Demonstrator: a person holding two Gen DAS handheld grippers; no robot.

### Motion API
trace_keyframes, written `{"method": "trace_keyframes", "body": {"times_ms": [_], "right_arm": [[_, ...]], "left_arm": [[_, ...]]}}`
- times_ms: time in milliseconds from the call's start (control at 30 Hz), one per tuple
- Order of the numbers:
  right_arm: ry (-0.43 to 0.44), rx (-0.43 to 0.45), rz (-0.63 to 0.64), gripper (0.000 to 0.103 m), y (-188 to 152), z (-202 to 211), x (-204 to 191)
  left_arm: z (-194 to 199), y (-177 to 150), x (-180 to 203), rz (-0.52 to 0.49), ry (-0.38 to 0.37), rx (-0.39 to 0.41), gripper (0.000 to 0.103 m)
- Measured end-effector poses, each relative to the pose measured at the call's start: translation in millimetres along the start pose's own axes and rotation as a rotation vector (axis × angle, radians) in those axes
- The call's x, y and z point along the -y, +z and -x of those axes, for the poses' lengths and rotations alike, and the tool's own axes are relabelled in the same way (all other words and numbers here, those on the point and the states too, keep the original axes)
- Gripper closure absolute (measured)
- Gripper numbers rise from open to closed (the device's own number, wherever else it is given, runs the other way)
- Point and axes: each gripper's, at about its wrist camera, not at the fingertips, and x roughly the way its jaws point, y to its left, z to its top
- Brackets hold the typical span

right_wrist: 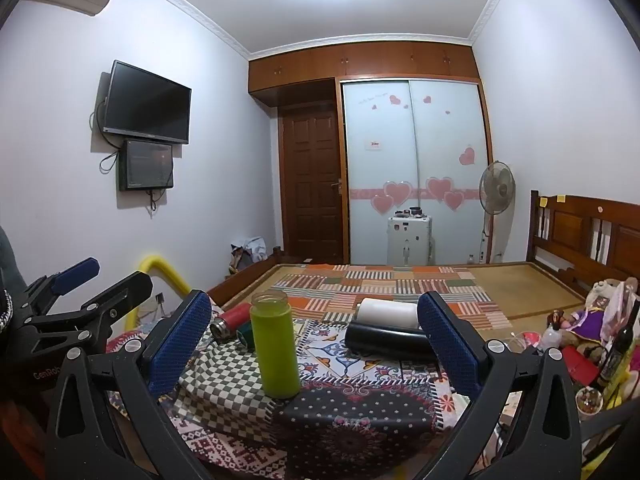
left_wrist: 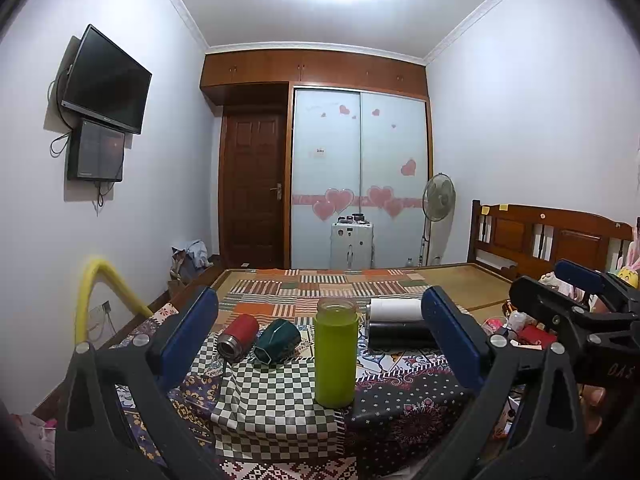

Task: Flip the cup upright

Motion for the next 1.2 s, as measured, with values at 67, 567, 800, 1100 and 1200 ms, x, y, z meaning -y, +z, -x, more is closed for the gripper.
{"method": "trace_keyframes", "body": {"times_ms": [67,567,800,1100,1200], "right_arm": [[-0.001,0.0,0.001,0.0,0.0,0.0,0.1],[-0.007,0.0,0.0,0.0,1.4,0.9,1.5],[-0.009,-0.005,0.0,0.0,1.4,0.8,3.7],[-0.011,-0.009,0.001,0.0,1.9,0.2,4.7],[-0.009,-0.011,0.003,0.0,1.5,0.6,4.6]], "left_arm": [[-0.1,-0.2,0.4,-0.002,0.001,-0.001,0.0],[-1.3,-1.0,2.0,-0.008,0.001,0.002,0.0],[-2.4,-0.3,1.5,-0.009,-0.001,0.003,0.0],[-3.9,-0.1,1.6,-0.004,-0.005,0.0,0.0],[-5.0,-0.4,1.6,-0.002,-0.006,-0.005,0.0]]}}
